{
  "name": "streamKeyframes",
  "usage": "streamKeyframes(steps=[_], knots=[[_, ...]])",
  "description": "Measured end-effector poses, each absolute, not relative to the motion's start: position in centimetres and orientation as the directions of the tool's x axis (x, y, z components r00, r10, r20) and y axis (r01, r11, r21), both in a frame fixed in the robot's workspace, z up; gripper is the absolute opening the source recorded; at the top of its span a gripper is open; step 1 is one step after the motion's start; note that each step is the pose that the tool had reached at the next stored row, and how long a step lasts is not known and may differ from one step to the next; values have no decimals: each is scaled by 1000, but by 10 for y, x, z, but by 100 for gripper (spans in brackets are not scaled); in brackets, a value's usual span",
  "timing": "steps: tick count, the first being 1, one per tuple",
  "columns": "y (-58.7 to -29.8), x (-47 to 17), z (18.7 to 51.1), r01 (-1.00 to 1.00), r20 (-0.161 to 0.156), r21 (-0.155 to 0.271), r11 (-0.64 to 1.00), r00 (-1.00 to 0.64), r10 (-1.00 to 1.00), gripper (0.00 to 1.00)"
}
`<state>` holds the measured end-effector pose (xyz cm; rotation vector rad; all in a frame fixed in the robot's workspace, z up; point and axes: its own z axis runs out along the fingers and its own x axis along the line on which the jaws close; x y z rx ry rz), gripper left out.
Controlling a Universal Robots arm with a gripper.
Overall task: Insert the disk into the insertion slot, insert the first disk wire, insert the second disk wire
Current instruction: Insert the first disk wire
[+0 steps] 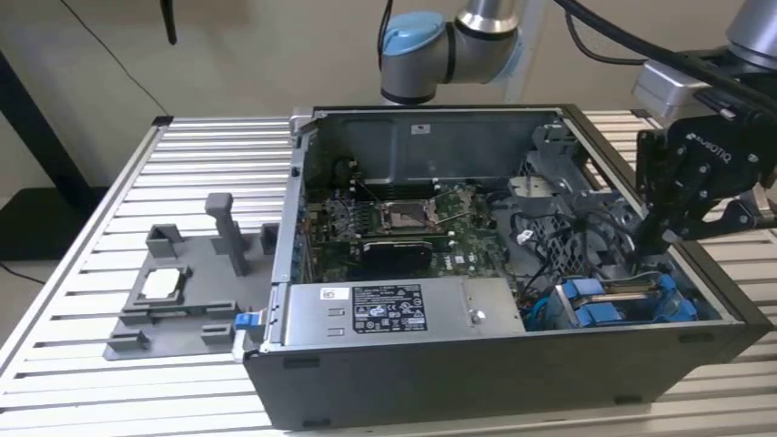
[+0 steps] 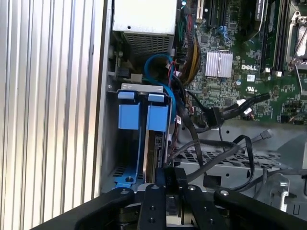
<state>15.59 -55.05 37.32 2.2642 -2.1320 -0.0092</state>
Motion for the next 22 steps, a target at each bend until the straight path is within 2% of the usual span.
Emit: streamKeyframes(steps=[8, 22], knots=[[-554, 160, 368, -997, 16, 50, -53, 53, -998, 20], [-559, 170, 347, -997, 15, 61, -42, 43, -999, 20]])
